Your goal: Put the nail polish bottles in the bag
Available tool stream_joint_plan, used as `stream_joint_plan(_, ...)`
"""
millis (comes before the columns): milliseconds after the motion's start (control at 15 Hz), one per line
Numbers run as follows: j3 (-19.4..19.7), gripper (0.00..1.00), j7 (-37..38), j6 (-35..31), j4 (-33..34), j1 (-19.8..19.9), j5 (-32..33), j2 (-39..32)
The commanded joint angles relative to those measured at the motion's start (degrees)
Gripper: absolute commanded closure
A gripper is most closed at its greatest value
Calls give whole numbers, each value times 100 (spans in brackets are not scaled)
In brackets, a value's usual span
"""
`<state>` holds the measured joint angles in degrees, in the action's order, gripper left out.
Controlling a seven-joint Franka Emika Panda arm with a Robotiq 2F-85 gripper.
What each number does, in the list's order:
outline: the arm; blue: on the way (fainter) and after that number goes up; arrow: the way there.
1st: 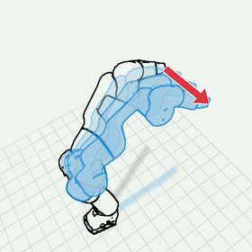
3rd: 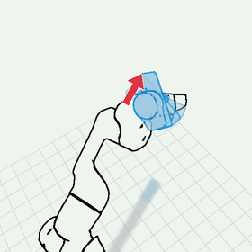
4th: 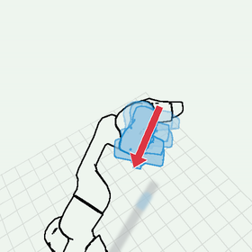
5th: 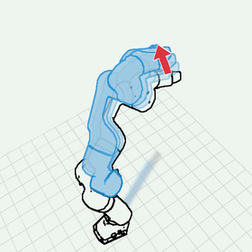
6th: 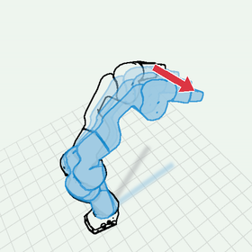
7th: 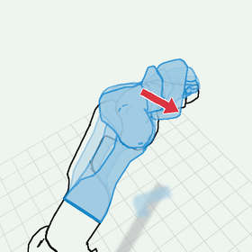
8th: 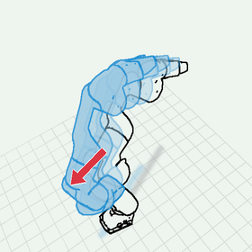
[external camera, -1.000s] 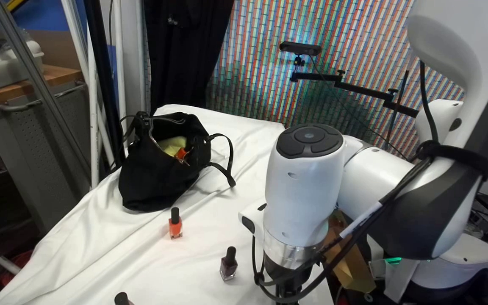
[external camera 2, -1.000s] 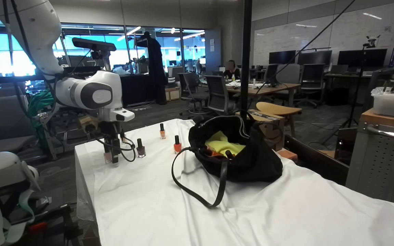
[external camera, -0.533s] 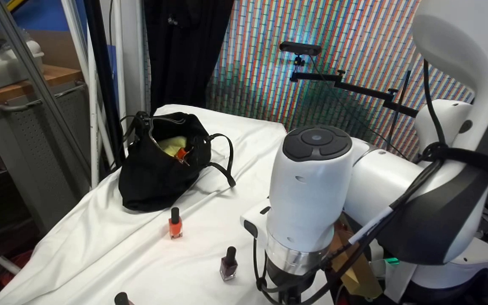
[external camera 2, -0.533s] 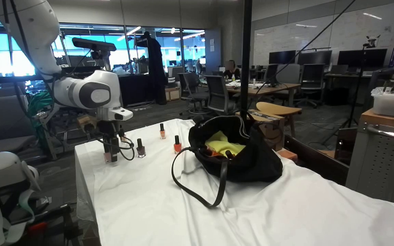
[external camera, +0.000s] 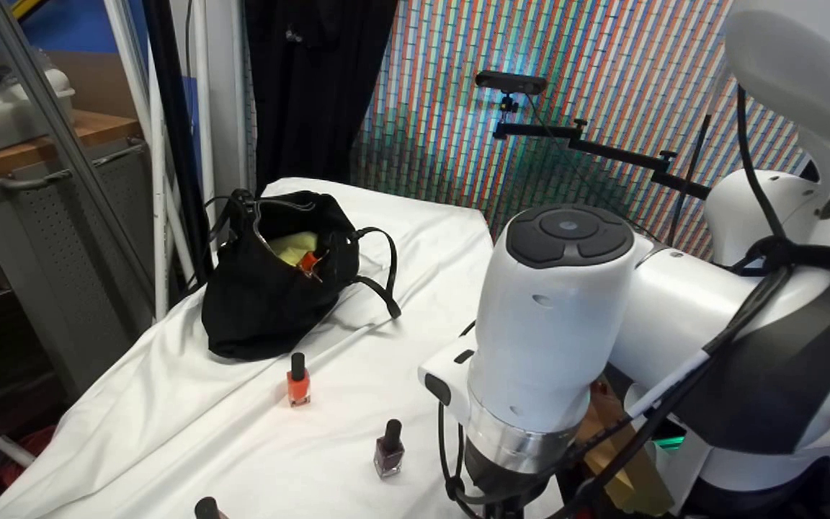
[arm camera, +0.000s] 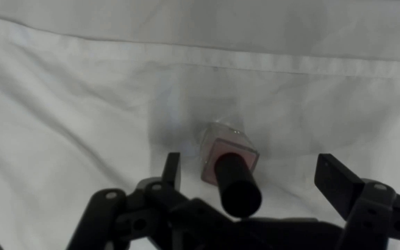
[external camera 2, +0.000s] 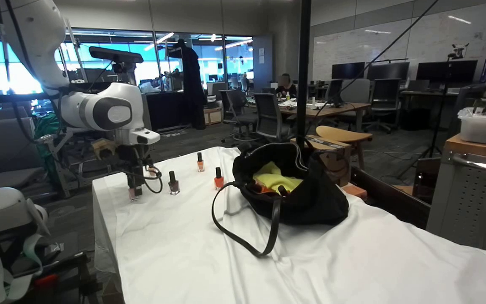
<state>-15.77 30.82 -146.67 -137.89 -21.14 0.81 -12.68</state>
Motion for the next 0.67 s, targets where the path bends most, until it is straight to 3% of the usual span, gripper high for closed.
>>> stream_joint_plan(0, 68, 0, 188, 25, -185, -139, 75, 314)
stream_joint_plan(600, 9, 0, 183, 7, -384, -134, 49, 471)
